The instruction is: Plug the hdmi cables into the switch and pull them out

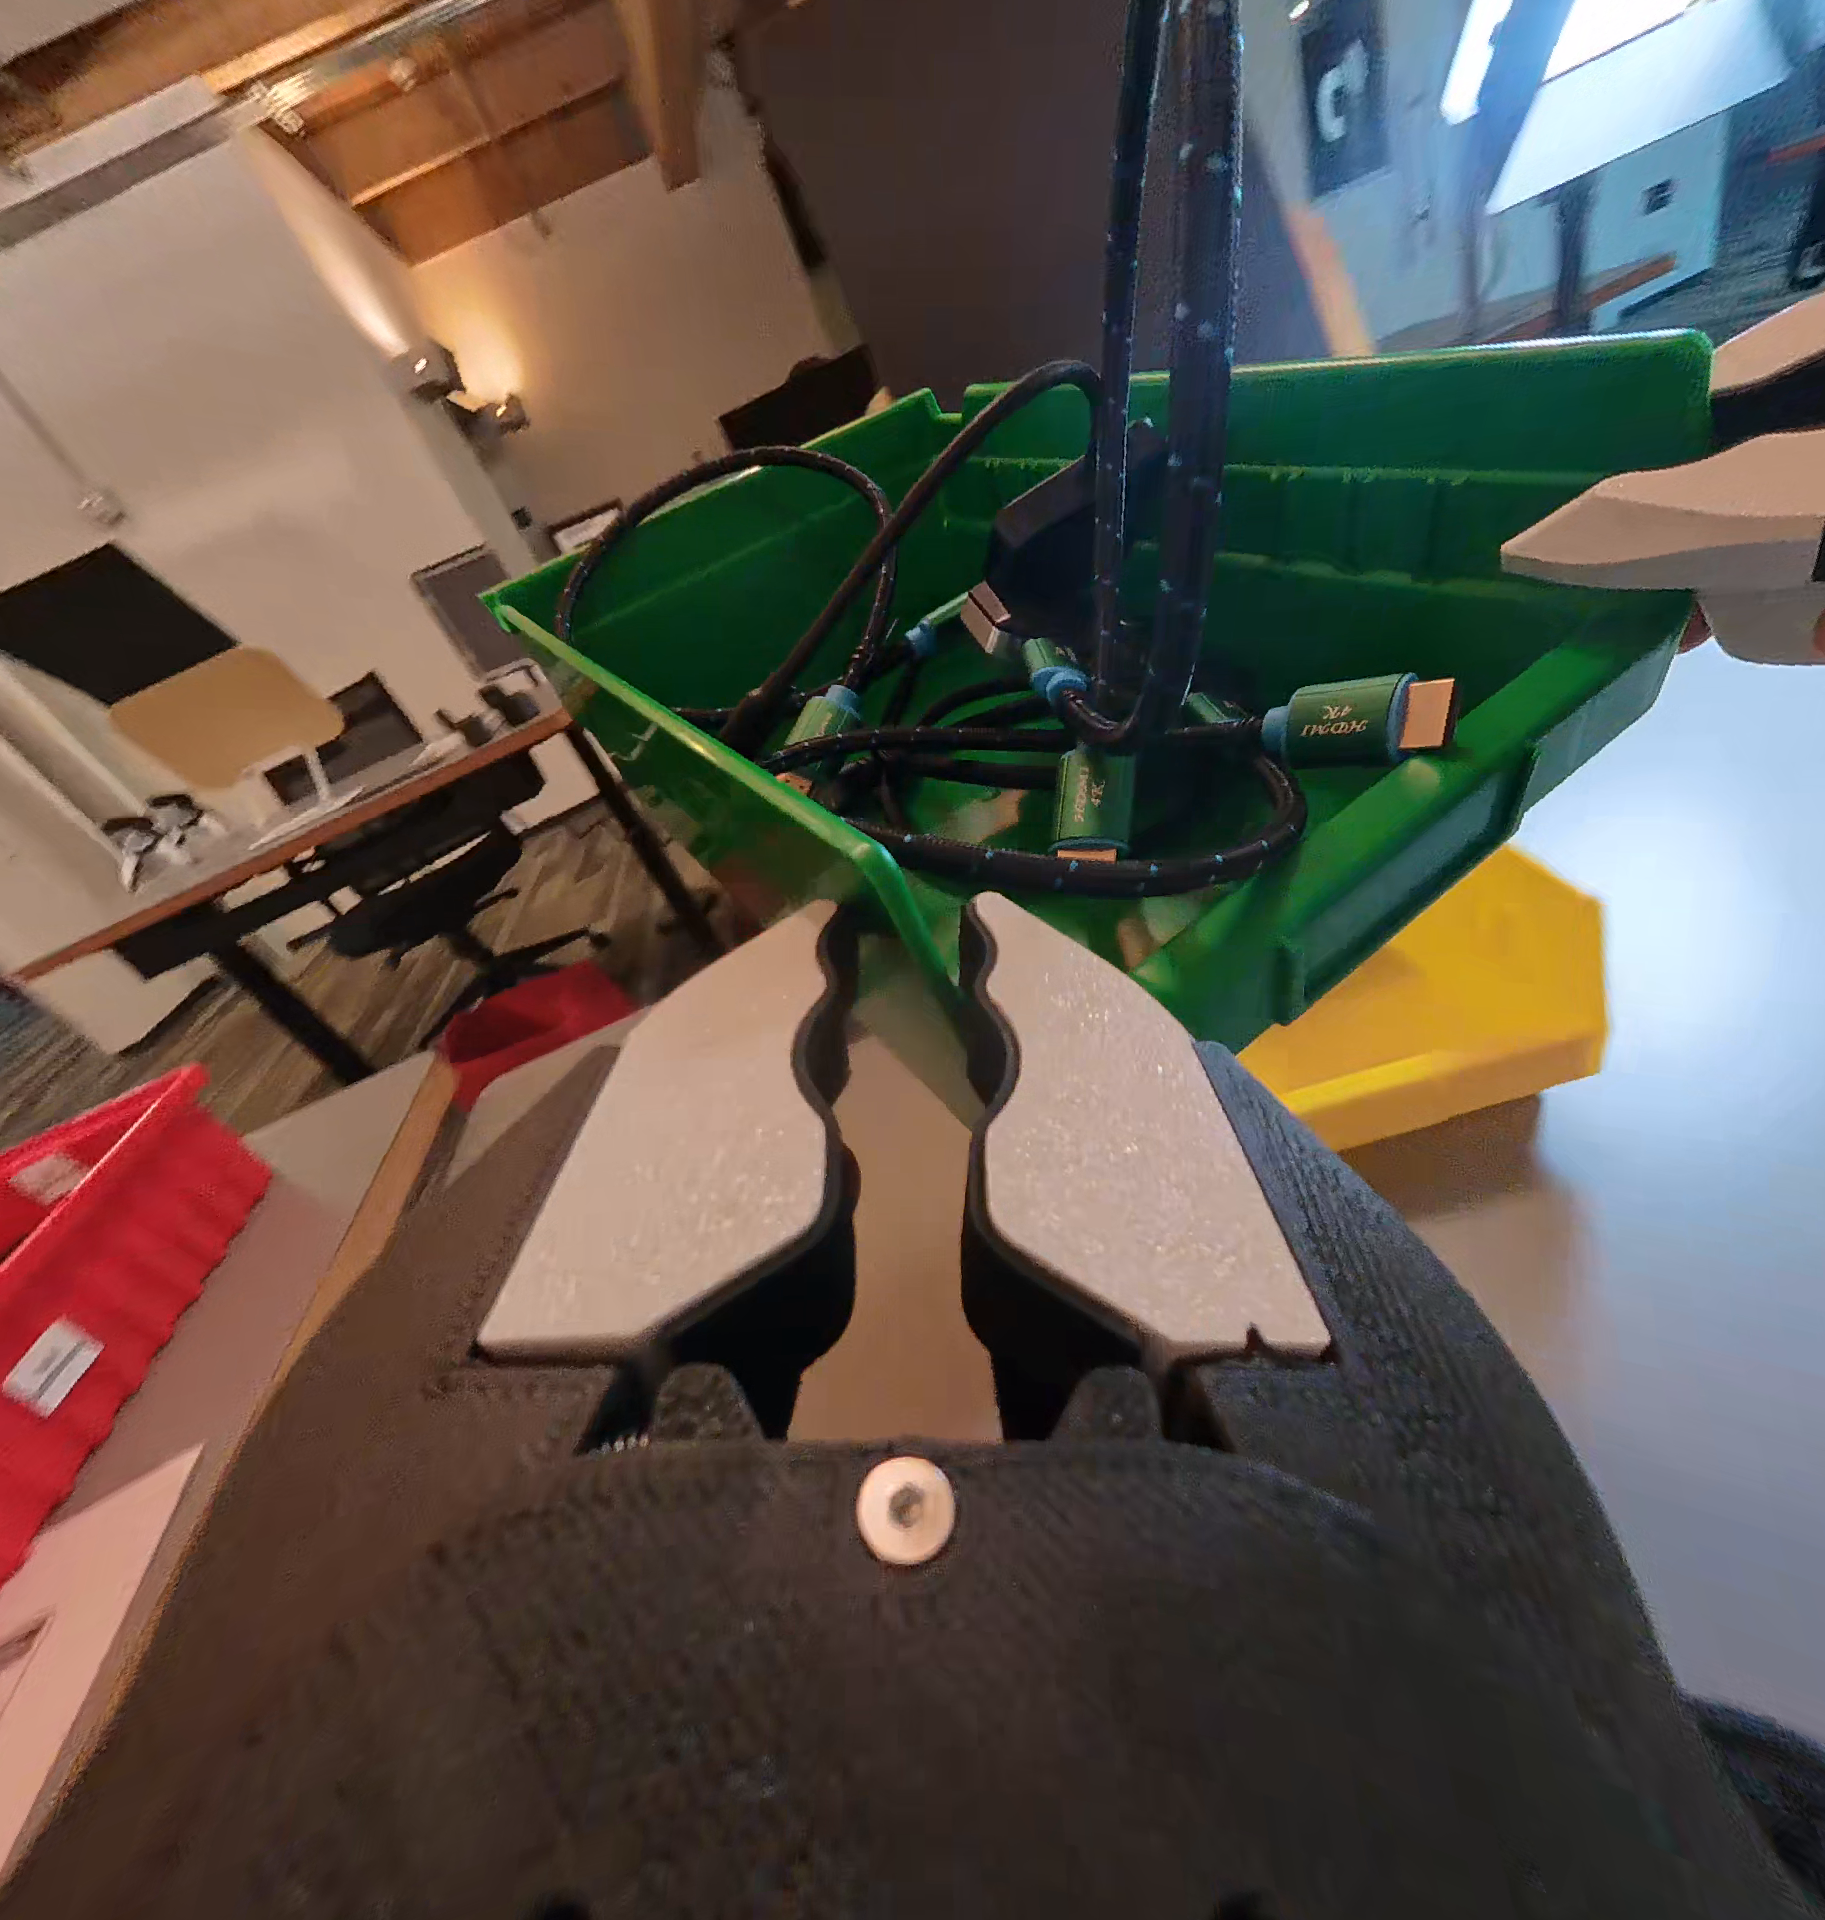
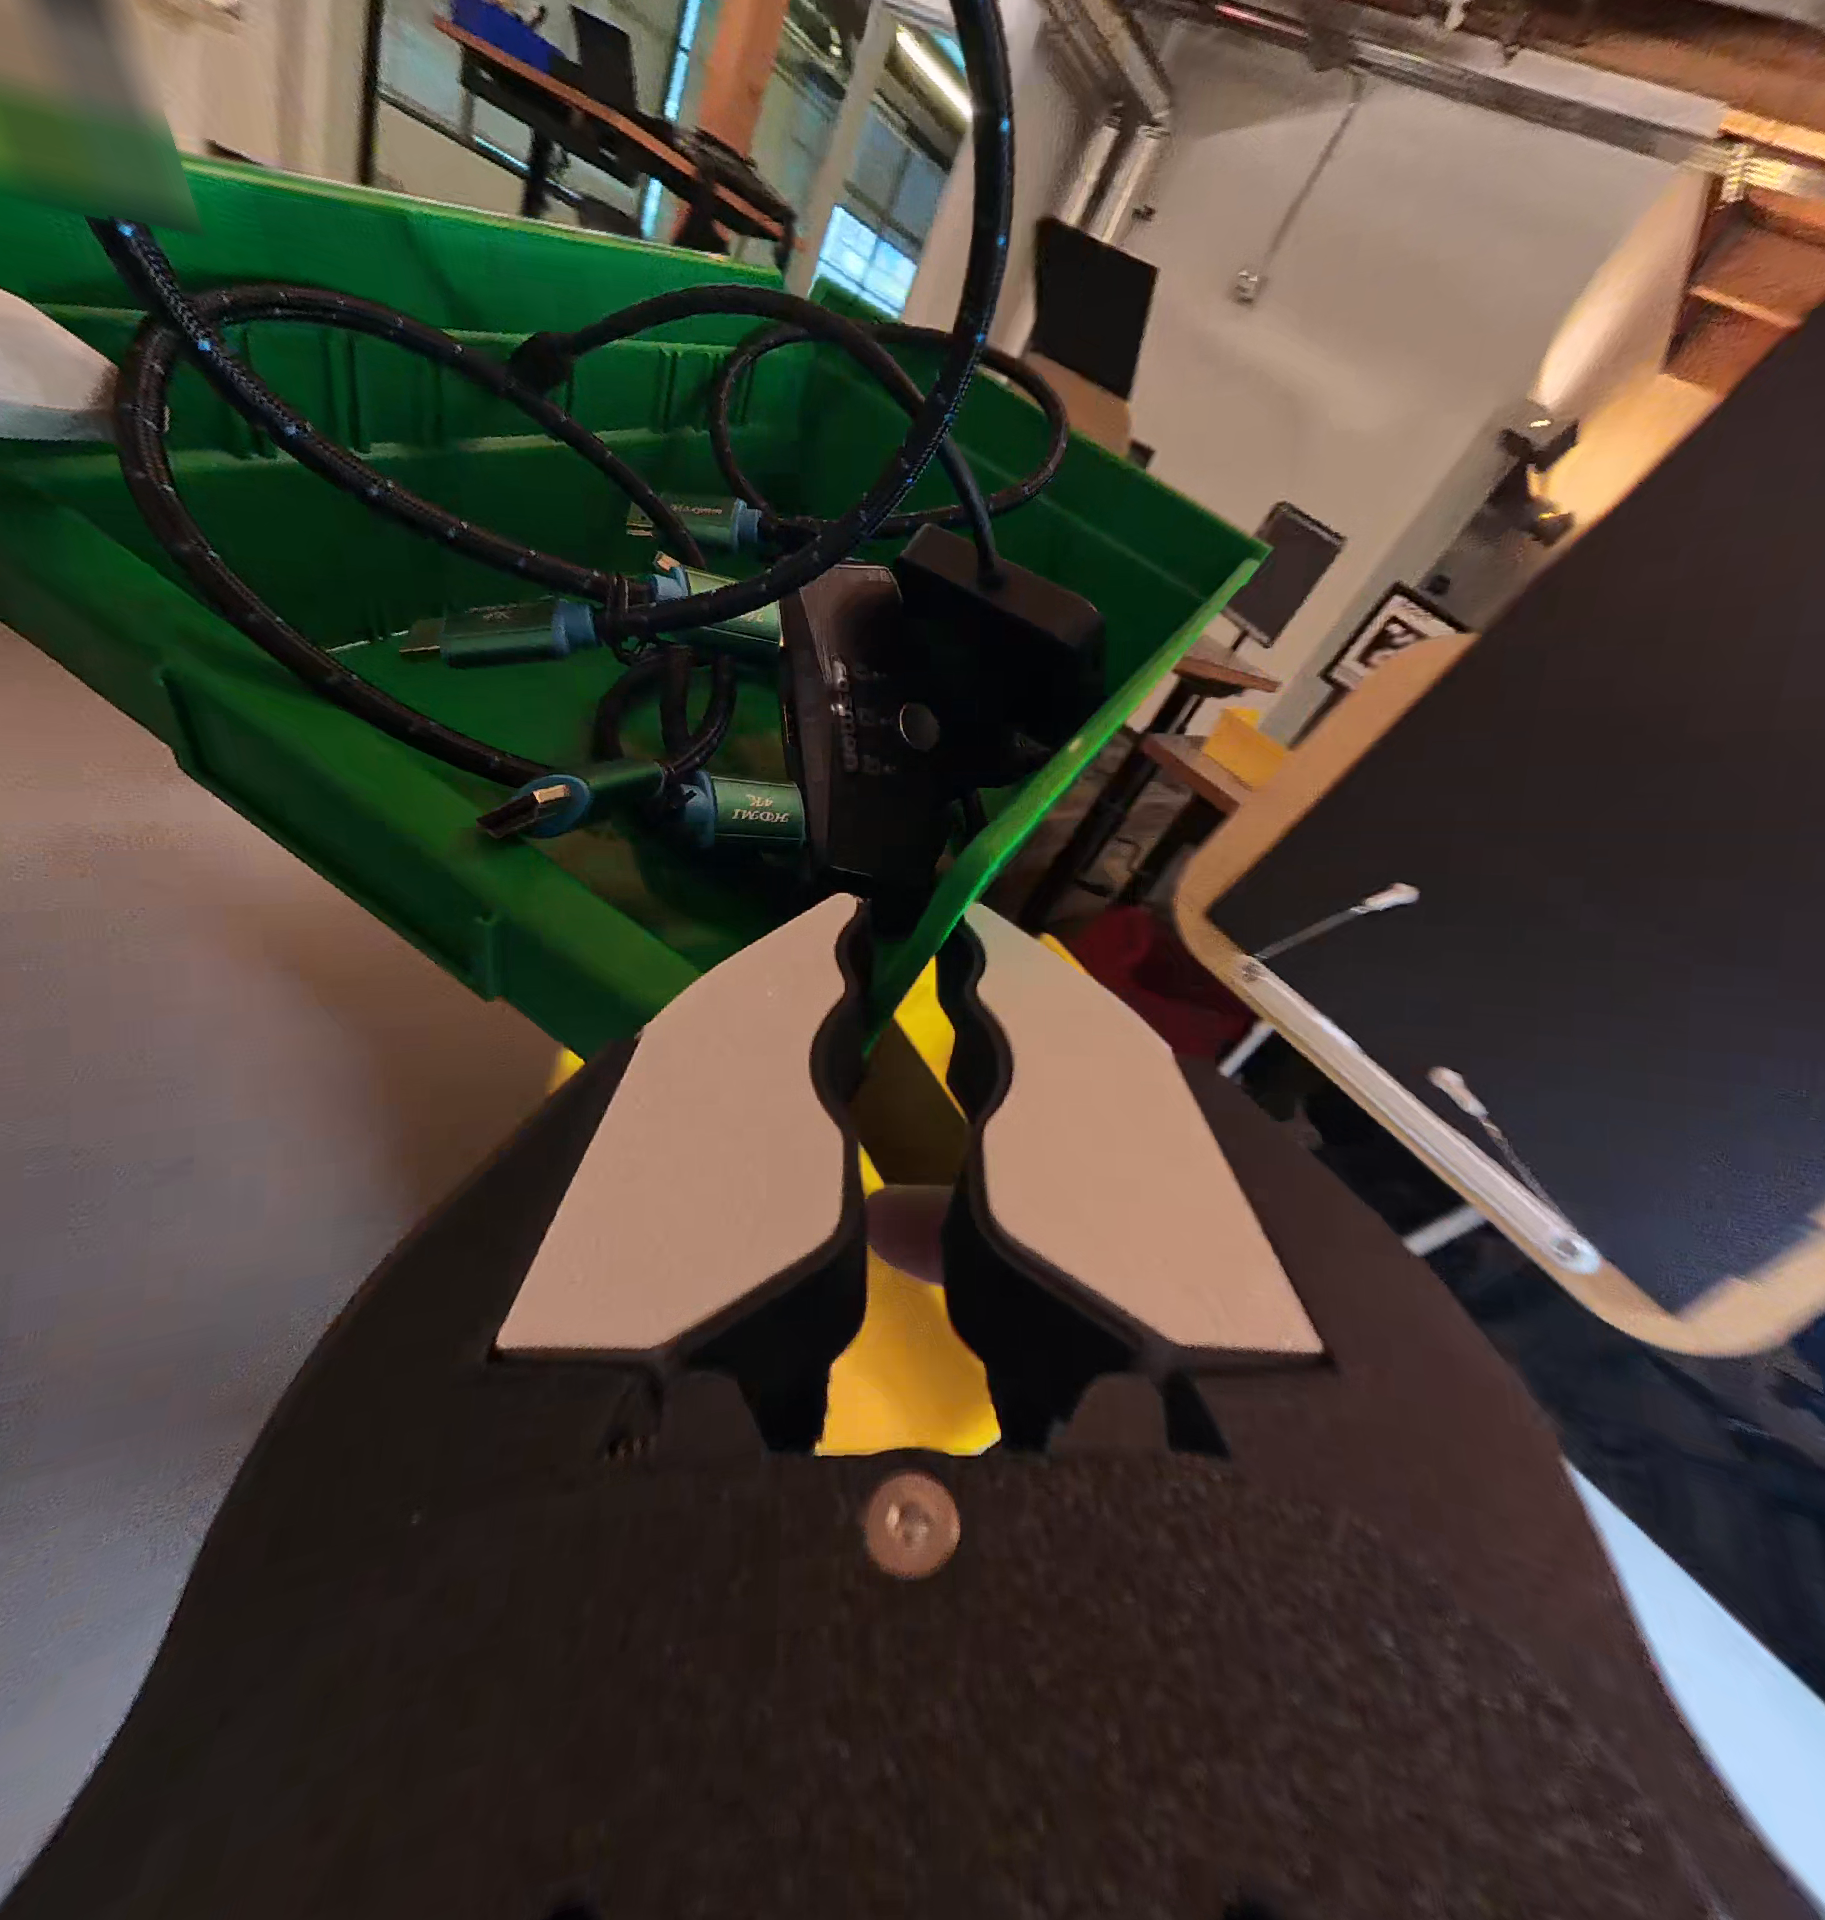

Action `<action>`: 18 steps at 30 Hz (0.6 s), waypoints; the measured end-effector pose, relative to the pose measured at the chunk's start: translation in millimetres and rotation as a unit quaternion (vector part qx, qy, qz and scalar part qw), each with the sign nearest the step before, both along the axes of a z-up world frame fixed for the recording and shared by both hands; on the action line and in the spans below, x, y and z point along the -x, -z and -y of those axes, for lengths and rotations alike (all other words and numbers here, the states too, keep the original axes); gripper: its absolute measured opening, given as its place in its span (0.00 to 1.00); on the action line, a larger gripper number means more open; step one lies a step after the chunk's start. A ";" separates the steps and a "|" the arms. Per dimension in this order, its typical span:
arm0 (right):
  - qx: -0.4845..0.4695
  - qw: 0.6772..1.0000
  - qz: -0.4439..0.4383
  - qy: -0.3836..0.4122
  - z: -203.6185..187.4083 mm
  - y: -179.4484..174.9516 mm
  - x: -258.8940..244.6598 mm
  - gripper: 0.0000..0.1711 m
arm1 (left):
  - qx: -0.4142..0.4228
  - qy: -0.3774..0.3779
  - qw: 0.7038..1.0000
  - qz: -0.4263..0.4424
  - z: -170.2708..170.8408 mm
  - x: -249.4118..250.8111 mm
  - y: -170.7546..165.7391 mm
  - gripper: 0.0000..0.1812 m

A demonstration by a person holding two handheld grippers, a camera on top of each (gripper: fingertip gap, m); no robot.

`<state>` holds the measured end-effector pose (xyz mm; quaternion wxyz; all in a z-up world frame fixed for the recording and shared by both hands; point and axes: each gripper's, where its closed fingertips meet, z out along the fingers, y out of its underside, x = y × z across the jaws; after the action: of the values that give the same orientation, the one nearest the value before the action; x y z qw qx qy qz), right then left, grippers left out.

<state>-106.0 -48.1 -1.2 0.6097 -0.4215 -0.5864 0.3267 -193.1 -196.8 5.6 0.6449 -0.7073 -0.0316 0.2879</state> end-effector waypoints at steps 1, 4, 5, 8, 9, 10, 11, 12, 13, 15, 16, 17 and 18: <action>0.008 1.000 0.004 -0.012 10.1 6.4 16.2 0.07 | 0.001 -0.013 1.000 0.005 12.7 12.0 4.0 0.10; 0.030 0.998 0.022 -0.041 39.3 30.8 58.1 0.06 | 0.013 -0.052 0.998 0.020 47.5 43.6 19.2 0.10; 0.037 0.998 0.031 -0.049 47.7 40.6 69.4 0.06 | 0.017 -0.063 0.998 0.027 57.2 52.4 25.9 0.10; 0.058 0.994 0.063 -0.065 64.0 75.8 94.2 0.07 | 0.031 -0.085 0.994 0.056 76.7 73.4 54.9 0.09; 0.065 0.993 0.078 -0.067 66.1 89.6 99.6 0.07 | 0.038 -0.089 0.993 0.067 79.4 78.7 67.4 0.09; 0.072 0.991 0.094 -0.067 66.6 104.1 103.8 0.07 | 0.045 -0.091 0.992 0.078 80.2 84.1 80.9 0.09; 0.074 0.989 0.114 -0.064 65.9 119.9 106.8 0.07 | 0.054 -0.094 0.990 0.092 79.3 89.3 96.1 0.09; 0.073 0.986 0.140 -0.059 63.5 137.4 108.3 0.07 | 0.067 -0.095 0.988 0.105 76.7 94.1 112.9 0.09; 0.070 0.982 0.167 -0.055 60.4 154.8 107.4 0.08 | 0.083 -0.097 0.985 0.118 72.5 97.6 130.6 0.09; 0.038 0.982 0.182 -0.023 47.3 173.2 103.5 0.09 | 0.115 -0.100 0.982 0.111 62.6 99.1 159.5 0.09; 0.021 0.983 0.181 -0.007 39.3 175.1 99.4 0.09 | 0.129 -0.096 0.981 0.104 55.6 96.4 169.7 0.09; 0.020 0.982 0.189 0.002 31.9 177.0 93.9 0.09 | 0.141 -0.090 0.981 0.102 47.6 93.2 178.3 0.09; 0.026 0.978 0.207 0.001 26.1 181.0 86.8 0.10 | 0.146 -0.079 0.981 0.099 38.3 89.7 183.2 0.12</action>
<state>-192.8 -74.1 -182.2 0.4646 -0.4964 -0.6906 0.2467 -282.8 -235.1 -177.6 0.5033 -0.8142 -0.1091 0.2680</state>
